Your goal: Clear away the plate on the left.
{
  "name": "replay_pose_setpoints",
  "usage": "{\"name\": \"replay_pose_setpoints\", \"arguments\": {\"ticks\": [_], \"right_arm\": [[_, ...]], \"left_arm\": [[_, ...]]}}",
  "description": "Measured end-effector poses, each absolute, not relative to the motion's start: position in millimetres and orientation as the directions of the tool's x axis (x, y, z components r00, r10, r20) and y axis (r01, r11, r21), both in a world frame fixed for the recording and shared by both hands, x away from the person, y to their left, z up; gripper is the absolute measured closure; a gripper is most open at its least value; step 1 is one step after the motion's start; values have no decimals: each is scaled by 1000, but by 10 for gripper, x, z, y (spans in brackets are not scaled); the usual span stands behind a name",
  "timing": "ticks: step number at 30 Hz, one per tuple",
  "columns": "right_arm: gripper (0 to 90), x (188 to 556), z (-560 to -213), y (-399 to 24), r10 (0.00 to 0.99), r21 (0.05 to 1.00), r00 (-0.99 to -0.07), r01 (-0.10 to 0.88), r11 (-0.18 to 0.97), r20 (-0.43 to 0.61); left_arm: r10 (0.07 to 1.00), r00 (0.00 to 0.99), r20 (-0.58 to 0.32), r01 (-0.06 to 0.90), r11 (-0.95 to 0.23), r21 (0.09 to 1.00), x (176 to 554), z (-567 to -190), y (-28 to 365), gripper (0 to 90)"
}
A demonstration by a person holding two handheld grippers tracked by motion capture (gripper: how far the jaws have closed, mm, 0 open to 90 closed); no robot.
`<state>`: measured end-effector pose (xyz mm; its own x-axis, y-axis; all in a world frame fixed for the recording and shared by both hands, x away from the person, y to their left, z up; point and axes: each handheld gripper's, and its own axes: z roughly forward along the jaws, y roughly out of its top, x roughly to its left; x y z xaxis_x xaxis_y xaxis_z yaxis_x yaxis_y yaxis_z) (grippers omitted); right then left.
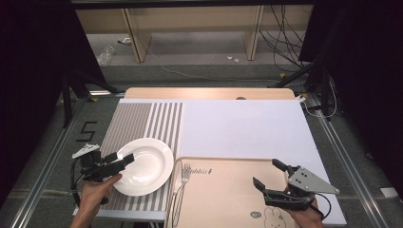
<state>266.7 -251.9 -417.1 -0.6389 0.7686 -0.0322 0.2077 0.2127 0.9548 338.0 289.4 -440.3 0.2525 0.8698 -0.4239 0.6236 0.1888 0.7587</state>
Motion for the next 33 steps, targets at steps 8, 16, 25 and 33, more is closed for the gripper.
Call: {"name": "replay_pose_setpoints", "arguments": {"ticks": [8, 16, 25, 33], "right_arm": [[157, 2667, -4169, -2516, 769, 955, -639, 208, 210, -30], [158, 2667, -4170, -2515, 766, 954, -642, 208, 216, -34], [158, 2666, -4170, -2516, 766, 954, -642, 208, 216, -34], [158, 2665, -4169, -2515, 766, 954, -642, 208, 215, -33]], "left_arm": [[863, 201, -464, 637, 245, 731, 3383, -4424, 3008, 185], [847, 119, -519, 655, 326, 682, 3389, -4477, 3168, 195], [866, 23, -499, 693, 346, 633, 3419, -4545, 3254, 195], [831, -49, -554, 735, 406, 543, 3442, -4636, 3315, 209]]}}
